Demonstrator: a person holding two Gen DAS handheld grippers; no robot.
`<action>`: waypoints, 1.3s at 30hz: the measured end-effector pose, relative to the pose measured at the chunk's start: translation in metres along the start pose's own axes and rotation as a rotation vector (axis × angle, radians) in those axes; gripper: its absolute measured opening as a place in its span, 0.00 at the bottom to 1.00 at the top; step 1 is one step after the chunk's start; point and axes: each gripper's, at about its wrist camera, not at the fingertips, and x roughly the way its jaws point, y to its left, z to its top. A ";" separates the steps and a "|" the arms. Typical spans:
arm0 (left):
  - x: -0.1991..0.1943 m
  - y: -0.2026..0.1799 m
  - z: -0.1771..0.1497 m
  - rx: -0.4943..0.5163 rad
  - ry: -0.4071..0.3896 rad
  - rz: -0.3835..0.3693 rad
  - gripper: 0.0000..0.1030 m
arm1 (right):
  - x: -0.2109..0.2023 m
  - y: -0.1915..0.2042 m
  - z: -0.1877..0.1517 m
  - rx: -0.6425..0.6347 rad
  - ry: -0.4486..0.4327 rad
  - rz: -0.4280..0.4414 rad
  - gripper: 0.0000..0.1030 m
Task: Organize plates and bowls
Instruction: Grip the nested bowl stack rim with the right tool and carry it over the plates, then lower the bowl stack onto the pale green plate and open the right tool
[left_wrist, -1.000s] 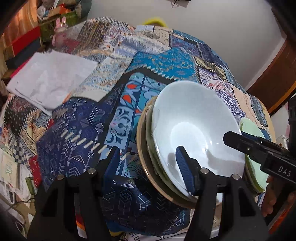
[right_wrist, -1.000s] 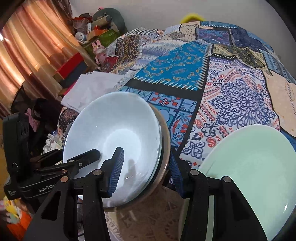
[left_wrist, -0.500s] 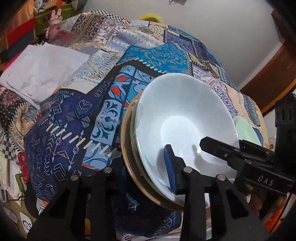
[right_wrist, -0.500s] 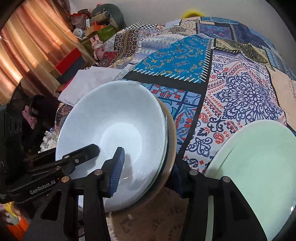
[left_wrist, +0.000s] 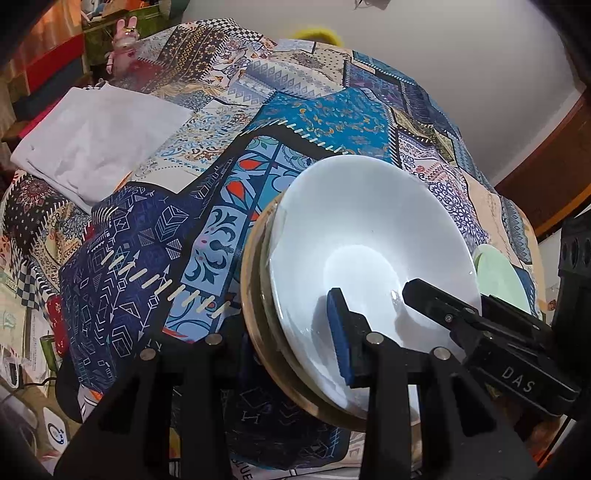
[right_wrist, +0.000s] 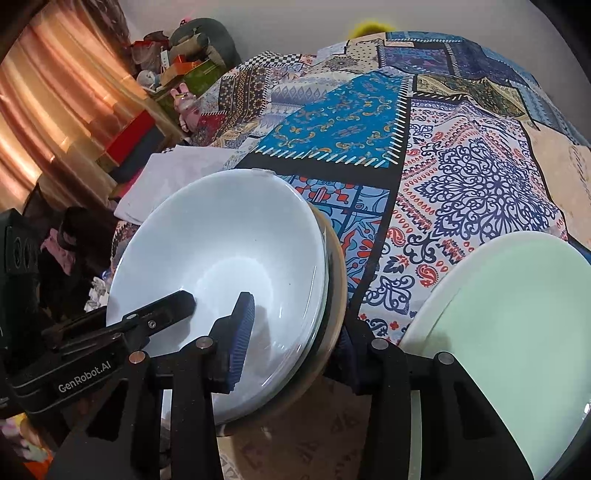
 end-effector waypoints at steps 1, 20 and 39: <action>0.000 -0.001 0.000 0.000 -0.001 0.001 0.35 | -0.001 -0.001 0.000 0.007 -0.004 0.002 0.37; -0.035 -0.040 0.005 0.068 -0.069 -0.017 0.35 | -0.058 -0.010 -0.001 0.029 -0.149 0.007 0.37; -0.048 -0.117 0.000 0.184 -0.080 -0.082 0.35 | -0.120 -0.063 -0.020 0.132 -0.246 -0.060 0.37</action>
